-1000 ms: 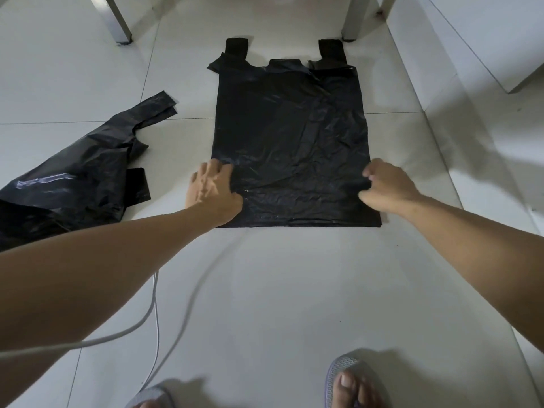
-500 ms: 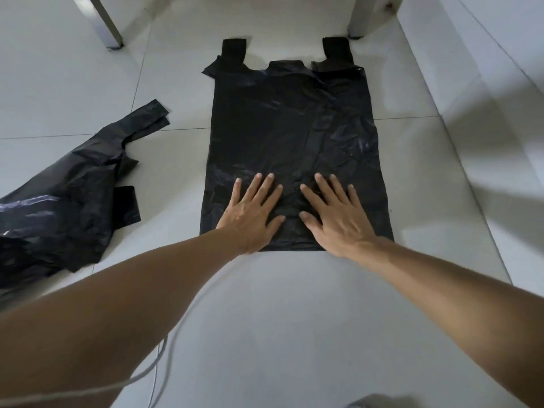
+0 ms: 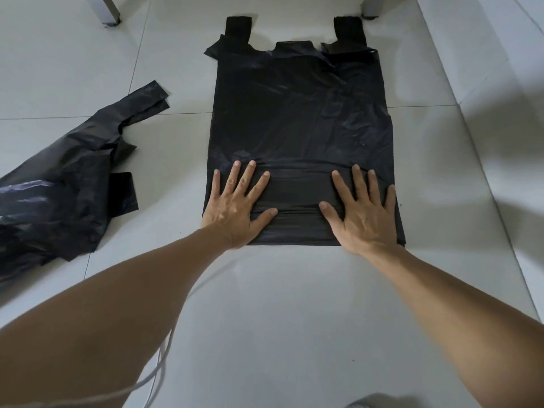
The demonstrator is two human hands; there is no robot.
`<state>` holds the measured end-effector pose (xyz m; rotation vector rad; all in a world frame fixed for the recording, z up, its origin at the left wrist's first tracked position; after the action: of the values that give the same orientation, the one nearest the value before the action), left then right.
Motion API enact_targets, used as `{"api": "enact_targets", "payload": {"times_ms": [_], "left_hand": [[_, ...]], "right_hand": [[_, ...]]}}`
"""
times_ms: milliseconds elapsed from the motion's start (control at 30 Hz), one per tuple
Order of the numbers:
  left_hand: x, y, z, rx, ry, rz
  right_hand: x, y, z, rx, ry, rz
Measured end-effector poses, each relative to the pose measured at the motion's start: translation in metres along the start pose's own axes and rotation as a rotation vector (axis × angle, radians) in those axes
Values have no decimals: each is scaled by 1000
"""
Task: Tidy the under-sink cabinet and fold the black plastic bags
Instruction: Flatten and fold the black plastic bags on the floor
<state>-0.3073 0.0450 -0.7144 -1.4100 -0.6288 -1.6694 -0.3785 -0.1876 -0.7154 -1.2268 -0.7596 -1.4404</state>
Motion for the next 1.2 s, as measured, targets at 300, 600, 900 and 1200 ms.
{"api": "enact_targets", "payload": {"times_ms": [300,600,900,1200], "left_hand": [[-7,-4,26,50,-19,42],[30,39,8,-32,-33,-77],[7,65,12,-39,-19,-13],[11,104,29,23,-46,12]], "right_hand": [[9,-4,-20,-51,18,2],[27,47,21,92,31,-34],[17,83,0,-5,23,-8],[16,86,2,0,0,-25]]}}
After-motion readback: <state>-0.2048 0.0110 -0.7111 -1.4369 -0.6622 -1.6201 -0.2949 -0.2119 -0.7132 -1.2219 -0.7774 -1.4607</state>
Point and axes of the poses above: each hand's wrist, its own y-axis towards the middle knuckle, its own x-axis out of the back of the hand, z = x × y, the point moved 6 cm from there along y, towards the middle knuckle, and after that the axes turned 15 degrees about y, right-handed, at the moved point
